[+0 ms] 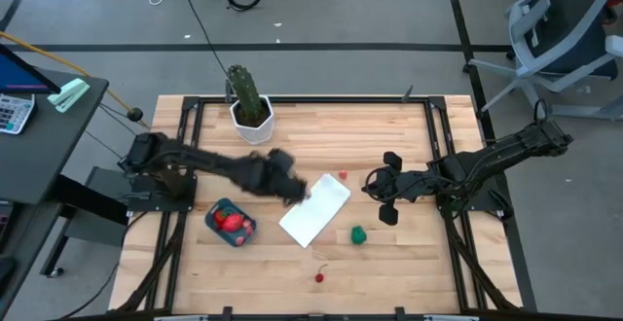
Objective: Pick and placing Produce into tupperware
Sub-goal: Put the strawberry into the blue bin, then put the peach into the blue bin
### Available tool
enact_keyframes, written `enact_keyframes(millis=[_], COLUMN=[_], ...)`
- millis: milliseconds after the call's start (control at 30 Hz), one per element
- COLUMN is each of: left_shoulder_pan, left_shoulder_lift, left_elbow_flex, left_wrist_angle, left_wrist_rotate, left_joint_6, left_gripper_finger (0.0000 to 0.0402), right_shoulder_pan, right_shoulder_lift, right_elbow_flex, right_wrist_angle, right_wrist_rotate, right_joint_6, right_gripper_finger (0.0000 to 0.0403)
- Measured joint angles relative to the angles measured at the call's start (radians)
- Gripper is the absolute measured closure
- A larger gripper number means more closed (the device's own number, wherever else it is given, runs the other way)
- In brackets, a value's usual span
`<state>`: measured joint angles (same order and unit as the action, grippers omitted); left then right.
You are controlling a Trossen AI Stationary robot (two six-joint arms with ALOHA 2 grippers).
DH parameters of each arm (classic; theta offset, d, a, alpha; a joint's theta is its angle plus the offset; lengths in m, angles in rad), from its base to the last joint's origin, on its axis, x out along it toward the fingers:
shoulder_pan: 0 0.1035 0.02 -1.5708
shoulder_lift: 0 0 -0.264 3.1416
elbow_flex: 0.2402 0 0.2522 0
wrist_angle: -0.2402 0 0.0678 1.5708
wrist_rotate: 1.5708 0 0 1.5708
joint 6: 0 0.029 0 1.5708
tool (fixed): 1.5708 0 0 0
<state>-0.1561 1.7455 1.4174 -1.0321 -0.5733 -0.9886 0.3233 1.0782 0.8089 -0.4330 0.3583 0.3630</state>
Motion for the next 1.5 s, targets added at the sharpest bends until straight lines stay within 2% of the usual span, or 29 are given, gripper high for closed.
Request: enact_keyframes(millis=[267,367,467,700,1100,1233,1500], left_shoulder_pan=[-0.266,-0.346,-0.404,-0.475,-0.484,-0.479,-0.474], left_shoulder_lift=[-0.020,-0.020,-0.020,0.001,0.154,0.182,0.186], left_elbow_flex=[0.000,0.000,-0.001,-0.002,-0.002,-0.002,-0.002], left_wrist_angle=[-0.387,-0.430,-0.421,-0.426,-0.433,-0.432,-0.433], left_wrist_rotate=[0.004,0.004,0.010,0.104,0.177,0.178,0.184], left_joint_6=[-0.583,-0.763,-0.859,-0.959,-1.006,-0.940,-0.932], left_gripper_finger=[0.0399,0.0399,0.0399,0.0399,0.0395,0.0372,0.0320], right_shoulder_pan=[0.000,0.000,0.000,0.000,0.000,0.000,0.000], right_shoulder_lift=[0.000,0.000,0.000,0.000,0.000,0.000,0.000], right_elbow_flex=[0.000,0.000,0.000,0.000,0.000,0.000,0.000], right_wrist_angle=[0.003,0.004,0.004,0.004,0.003,0.002,0.002], right_wrist_rotate=[0.000,0.000,0.000,0.001,0.001,0.001,0.001], right_joint_6=[0.002,0.003,0.003,0.028,0.027,0.027,0.027], right_gripper_finger=[0.0389,0.0389,0.0389,0.0389,0.0389,0.0389,0.0389])
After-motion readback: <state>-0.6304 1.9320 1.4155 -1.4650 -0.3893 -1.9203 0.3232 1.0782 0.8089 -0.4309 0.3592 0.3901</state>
